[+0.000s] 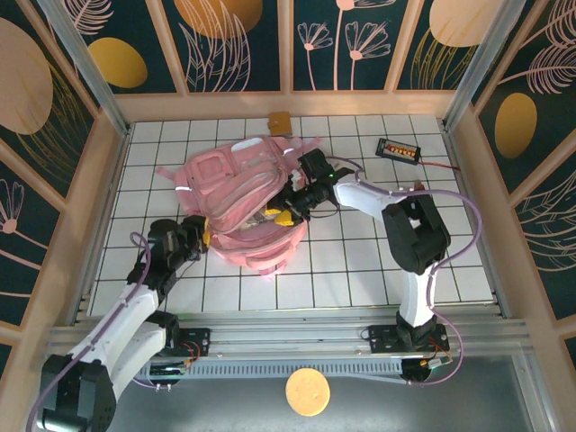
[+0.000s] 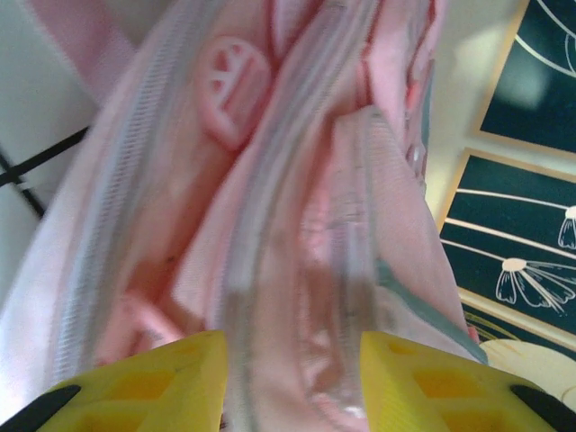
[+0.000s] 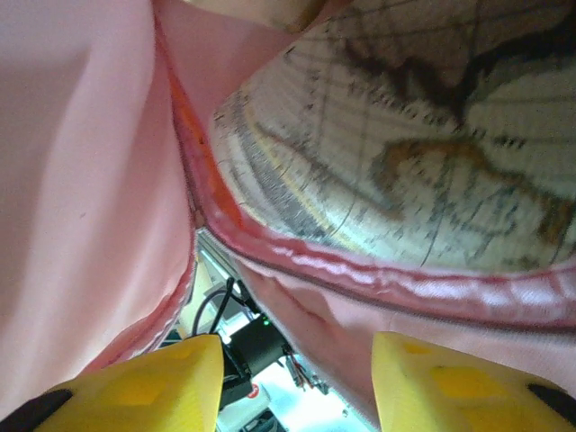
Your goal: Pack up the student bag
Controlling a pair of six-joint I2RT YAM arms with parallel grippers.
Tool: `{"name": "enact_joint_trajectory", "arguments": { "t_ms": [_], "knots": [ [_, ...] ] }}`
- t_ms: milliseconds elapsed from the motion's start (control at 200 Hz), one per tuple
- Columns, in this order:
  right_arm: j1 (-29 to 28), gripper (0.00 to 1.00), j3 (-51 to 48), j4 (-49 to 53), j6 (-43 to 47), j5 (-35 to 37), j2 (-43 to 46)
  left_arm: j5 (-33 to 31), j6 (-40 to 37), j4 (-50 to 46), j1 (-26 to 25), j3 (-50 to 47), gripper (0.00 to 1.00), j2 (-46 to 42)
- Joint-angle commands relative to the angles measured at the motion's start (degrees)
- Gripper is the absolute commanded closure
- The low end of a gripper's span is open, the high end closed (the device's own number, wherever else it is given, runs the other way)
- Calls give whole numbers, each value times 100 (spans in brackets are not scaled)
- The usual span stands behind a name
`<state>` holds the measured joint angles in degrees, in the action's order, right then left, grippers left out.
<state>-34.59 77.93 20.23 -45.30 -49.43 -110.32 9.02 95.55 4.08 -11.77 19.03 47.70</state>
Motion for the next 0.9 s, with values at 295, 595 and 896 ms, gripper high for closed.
{"name": "enact_joint_trajectory", "arguments": {
  "t_ms": [295,595,896],
  "knots": [
    [99,51,-361,2314,1171,-793,819,719,-682,757,884,291,57,665],
    [118,32,-1799,2152,794,-233,1953,1252,543,2676,913,-117,33,1321],
    [119,32,-1206,1653,619,507,2051,1393,-140,1371,1002,247,35,1361]
  ]
}}
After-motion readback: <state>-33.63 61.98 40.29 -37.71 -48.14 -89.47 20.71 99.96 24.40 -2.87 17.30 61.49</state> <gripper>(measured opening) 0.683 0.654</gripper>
